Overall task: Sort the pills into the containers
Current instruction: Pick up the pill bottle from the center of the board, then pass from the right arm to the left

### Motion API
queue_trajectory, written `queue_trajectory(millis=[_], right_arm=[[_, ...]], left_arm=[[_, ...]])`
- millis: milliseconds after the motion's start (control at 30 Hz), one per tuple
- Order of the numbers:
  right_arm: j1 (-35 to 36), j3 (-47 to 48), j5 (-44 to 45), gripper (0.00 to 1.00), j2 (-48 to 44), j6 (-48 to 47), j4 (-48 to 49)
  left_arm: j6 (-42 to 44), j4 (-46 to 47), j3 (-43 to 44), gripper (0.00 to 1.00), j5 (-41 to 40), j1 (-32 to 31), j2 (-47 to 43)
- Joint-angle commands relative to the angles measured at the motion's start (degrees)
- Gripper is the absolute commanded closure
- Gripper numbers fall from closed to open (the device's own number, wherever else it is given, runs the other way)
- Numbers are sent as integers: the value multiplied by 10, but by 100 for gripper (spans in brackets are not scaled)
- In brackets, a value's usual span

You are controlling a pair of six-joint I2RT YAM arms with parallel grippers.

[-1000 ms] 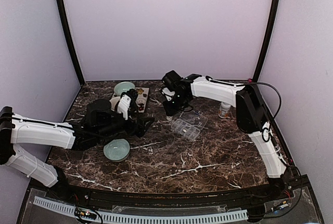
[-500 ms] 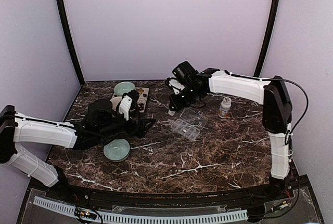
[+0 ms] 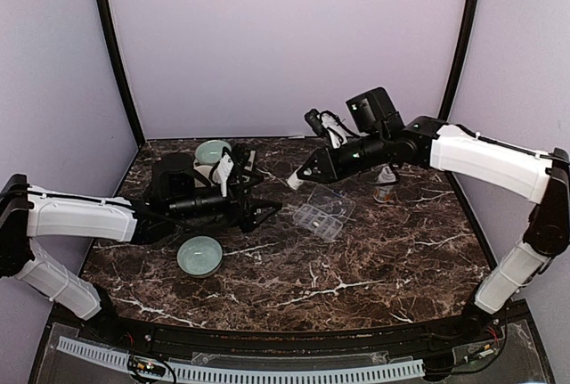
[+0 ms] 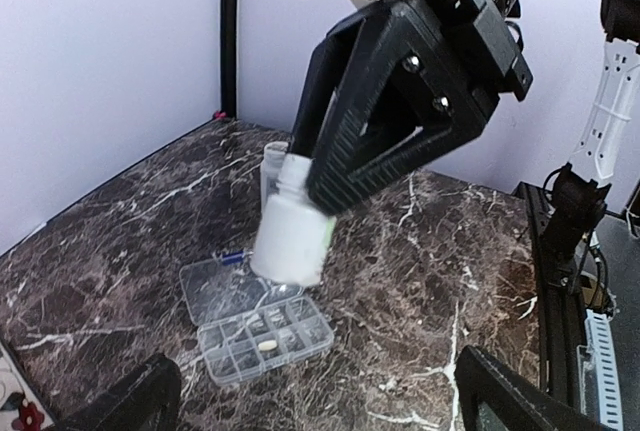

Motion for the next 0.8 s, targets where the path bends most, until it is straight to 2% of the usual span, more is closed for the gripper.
queue_trajectory(millis=[0,267,400,767], right_arm=[[4,-54,-77,89,-58,41,88],[4,-115,-121,89,-115,79,151],[4,-129,-134,90,-131,96,178],[4,-141,-150,91,-135,127,231]], left_arm=[[-9,-5,44,1,107,8,5],[-67,-1,91,3,212,22,29],[-94,4,111,8,259,25,47],[-171,78,124,18,309,36,70]])
